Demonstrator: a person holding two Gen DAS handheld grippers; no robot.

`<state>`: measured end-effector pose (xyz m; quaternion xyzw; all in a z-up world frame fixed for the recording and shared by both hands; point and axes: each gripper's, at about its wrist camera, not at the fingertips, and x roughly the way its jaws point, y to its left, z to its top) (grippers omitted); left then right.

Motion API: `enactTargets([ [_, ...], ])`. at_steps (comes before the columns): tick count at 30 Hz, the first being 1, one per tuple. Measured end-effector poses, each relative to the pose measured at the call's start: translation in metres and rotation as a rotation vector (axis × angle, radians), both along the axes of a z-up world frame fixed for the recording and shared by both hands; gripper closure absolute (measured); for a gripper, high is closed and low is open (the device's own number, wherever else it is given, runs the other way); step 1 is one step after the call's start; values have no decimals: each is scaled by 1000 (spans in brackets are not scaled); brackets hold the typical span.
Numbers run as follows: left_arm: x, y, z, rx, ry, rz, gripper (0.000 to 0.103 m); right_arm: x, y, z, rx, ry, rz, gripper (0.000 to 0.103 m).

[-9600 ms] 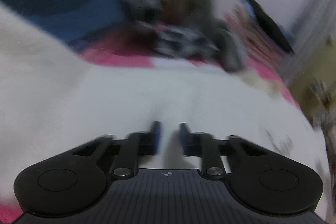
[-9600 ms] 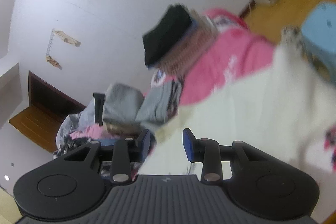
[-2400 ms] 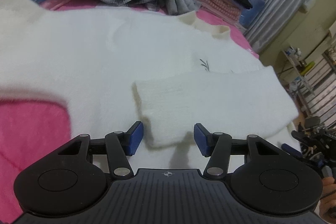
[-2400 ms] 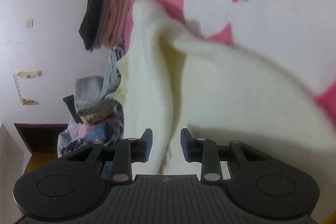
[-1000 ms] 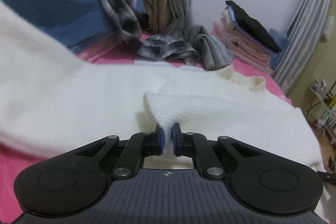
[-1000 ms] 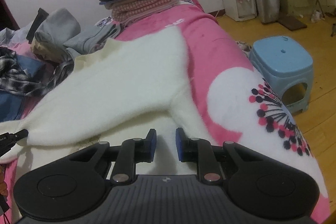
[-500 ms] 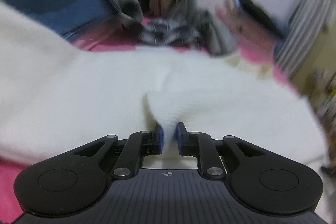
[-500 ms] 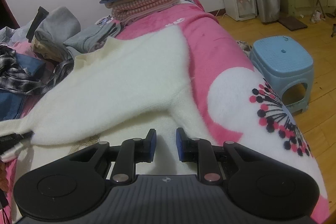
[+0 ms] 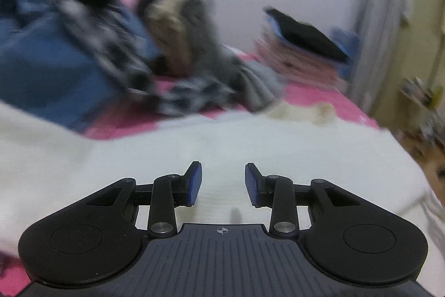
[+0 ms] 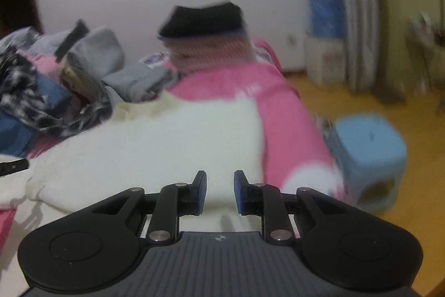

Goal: Fold clothes

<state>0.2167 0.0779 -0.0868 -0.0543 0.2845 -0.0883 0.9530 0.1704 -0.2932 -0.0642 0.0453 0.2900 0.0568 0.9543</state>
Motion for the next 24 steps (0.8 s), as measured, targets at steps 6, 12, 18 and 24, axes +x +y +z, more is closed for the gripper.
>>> enactTargets([
  [6,18,-13,-30,40,104,31,70,44,30,-19,-230,-3,102,82],
  [12,14,-11,-40,42,72,13,69,72,5,-30,-92,158,69,87],
  [18,10,-7,-43,11,60,22,69,118,-2,-35,-79,141,51,87],
  [24,9,-6,-46,0,48,20,68,131,-6,-25,-43,152,34,87],
])
